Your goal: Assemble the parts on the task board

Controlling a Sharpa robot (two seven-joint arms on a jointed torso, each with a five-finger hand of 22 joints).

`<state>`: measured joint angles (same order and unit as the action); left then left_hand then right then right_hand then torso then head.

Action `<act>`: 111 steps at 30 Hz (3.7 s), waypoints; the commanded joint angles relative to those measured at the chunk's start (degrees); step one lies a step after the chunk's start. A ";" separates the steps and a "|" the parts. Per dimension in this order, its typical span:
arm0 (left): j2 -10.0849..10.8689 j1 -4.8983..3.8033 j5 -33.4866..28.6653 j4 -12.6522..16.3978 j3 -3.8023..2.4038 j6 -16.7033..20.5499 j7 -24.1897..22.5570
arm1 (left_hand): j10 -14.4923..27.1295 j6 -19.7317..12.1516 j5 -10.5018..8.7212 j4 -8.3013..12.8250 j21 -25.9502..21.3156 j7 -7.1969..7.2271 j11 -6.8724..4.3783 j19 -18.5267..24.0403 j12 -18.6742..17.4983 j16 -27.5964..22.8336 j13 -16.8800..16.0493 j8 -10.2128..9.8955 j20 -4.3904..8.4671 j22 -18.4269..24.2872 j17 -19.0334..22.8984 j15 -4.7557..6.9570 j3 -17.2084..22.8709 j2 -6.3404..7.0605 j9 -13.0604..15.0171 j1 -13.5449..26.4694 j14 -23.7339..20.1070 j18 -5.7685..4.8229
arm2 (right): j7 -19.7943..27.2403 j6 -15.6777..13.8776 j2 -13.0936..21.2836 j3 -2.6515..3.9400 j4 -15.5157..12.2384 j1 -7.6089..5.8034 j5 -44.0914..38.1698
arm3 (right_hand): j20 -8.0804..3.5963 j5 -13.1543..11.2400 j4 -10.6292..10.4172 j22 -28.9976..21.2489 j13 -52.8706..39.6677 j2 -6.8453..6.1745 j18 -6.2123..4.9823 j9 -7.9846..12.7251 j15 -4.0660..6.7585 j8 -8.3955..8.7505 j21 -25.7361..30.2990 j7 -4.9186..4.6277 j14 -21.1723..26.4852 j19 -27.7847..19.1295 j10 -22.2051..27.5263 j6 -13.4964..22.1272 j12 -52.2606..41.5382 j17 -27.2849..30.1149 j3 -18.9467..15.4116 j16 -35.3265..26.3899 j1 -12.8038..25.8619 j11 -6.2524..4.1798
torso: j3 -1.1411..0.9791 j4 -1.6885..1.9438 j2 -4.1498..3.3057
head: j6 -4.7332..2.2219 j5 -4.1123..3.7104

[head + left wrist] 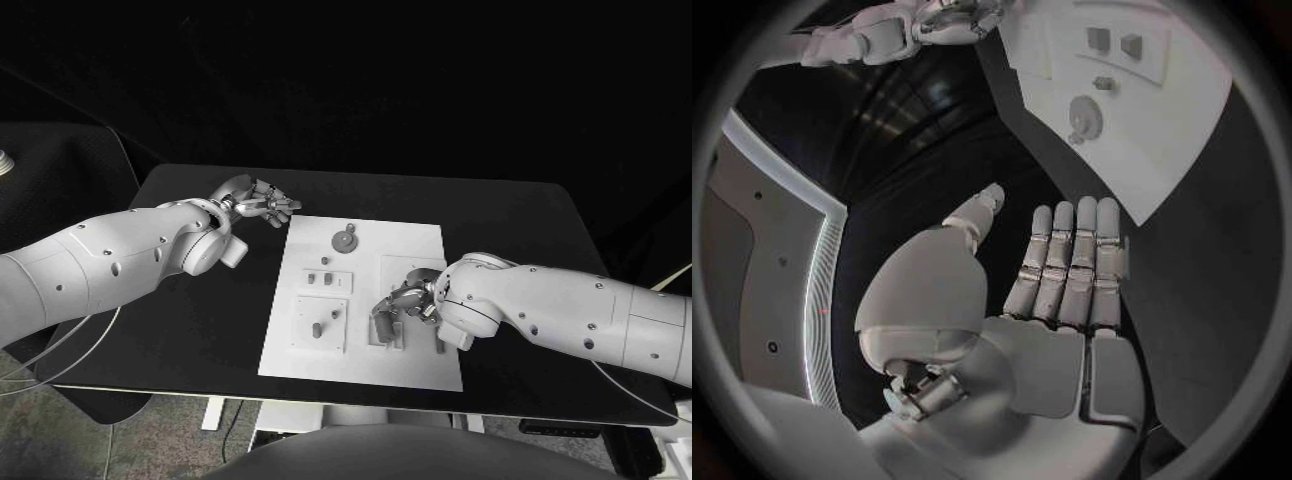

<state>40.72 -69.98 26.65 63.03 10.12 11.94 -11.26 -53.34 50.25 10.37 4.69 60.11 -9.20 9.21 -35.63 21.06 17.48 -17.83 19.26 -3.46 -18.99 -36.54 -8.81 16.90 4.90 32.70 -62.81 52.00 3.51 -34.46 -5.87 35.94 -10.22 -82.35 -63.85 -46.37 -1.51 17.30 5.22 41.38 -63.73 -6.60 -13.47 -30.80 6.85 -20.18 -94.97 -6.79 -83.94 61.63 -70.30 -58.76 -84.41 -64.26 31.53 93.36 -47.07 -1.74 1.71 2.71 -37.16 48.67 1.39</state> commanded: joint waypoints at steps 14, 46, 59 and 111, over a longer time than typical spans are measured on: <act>-0.06 -0.05 0.37 0.10 -0.02 -0.36 -0.25 | 0.49 -0.33 0.16 -0.29 -0.31 0.12 -0.03 0.36 -0.38 -0.39 0.07 -0.20 -0.15 0.09 0.08 0.03 -0.12 0.01 -0.11 0.55 -0.28 0.71 | 1.12 1.62 -0.12 -0.03 -0.04 0.10 -0.32 | 0.27 -0.20 -0.49 -0.15 -0.05 -2.20 -1.53 0.36 0.27 0.67 -5.95 -1.57 -3.17 -0.58 1.01 -0.43 0.47 -0.26 -0.71 -0.42 2.99 0.14 | -0.01 0.02 0.00 | 0.11 0.04; -0.10 -0.04 0.53 0.00 0.01 -0.37 -0.01 | 0.56 -0.40 0.16 -0.29 -0.33 0.13 -0.02 0.41 -0.46 -0.41 0.07 -0.24 -0.14 0.09 0.11 0.02 -0.15 0.04 -0.13 0.56 -0.32 0.69 | 2.39 1.95 0.14 -0.03 -0.24 0.11 -1.11 | 0.38 -0.31 -0.66 -0.25 -0.28 -3.81 -1.53 0.64 0.23 1.01 -5.69 -1.63 -2.92 -1.16 1.72 0.12 0.54 -0.86 -1.94 -0.39 6.41 0.32 | 0.01 0.02 0.01 | 0.24 0.11; -0.11 -0.04 0.73 -0.02 0.04 -0.53 0.07 | 0.60 -0.44 0.18 -0.26 -0.35 0.15 -0.02 0.45 -0.51 -0.43 0.08 -0.27 -0.13 0.09 0.12 0.02 -0.13 0.03 -0.14 0.51 -0.36 0.69 | 3.26 0.90 0.81 -0.03 -0.47 0.12 -3.77 | 0.40 -0.34 -0.46 -0.25 -0.33 -3.89 -1.53 0.70 0.22 1.09 -5.66 -1.65 -2.80 -1.30 1.88 0.29 0.53 -0.86 -2.33 -0.40 6.98 0.35 | -0.04 0.02 0.01 | 0.07 0.02; 0.33 -0.01 0.64 0.28 0.11 0.88 -0.85 | 0.63 -0.49 0.20 -0.20 -0.38 0.09 -0.03 0.51 -0.60 -0.44 0.06 -0.30 -0.11 0.08 0.16 0.03 -0.09 0.00 -0.15 0.40 -0.38 0.68 | 4.58 14.18 15.25 0.66 -5.75 1.21 -18.30 | 0.16 -0.05 1.88 -0.16 -0.63 -1.19 -1.53 -0.06 0.25 -0.77 -5.97 -1.05 -2.67 -1.28 1.23 -2.65 0.13 0.17 0.55 -0.53 2.59 0.14 | -0.13 0.02 -0.03 | -1.09 -1.92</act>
<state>41.11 -69.96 27.26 63.22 10.26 12.48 -11.30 -52.98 50.12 10.37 4.69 60.11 -9.06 9.26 -35.43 20.84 17.26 -17.82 19.26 -3.68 -18.99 -36.47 -8.81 16.90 4.90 32.62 -62.81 52.00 3.51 -28.56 6.54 51.33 -9.59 -88.22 -62.73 -62.84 -1.30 17.31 7.12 41.19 -64.37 -7.83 -13.83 -30.80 6.80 -20.78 -94.97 -6.15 -84.13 60.59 -69.12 -59.40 -84.24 -64.09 31.88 92.63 -43.92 -1.12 1.49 2.65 -37.21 47.42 -0.57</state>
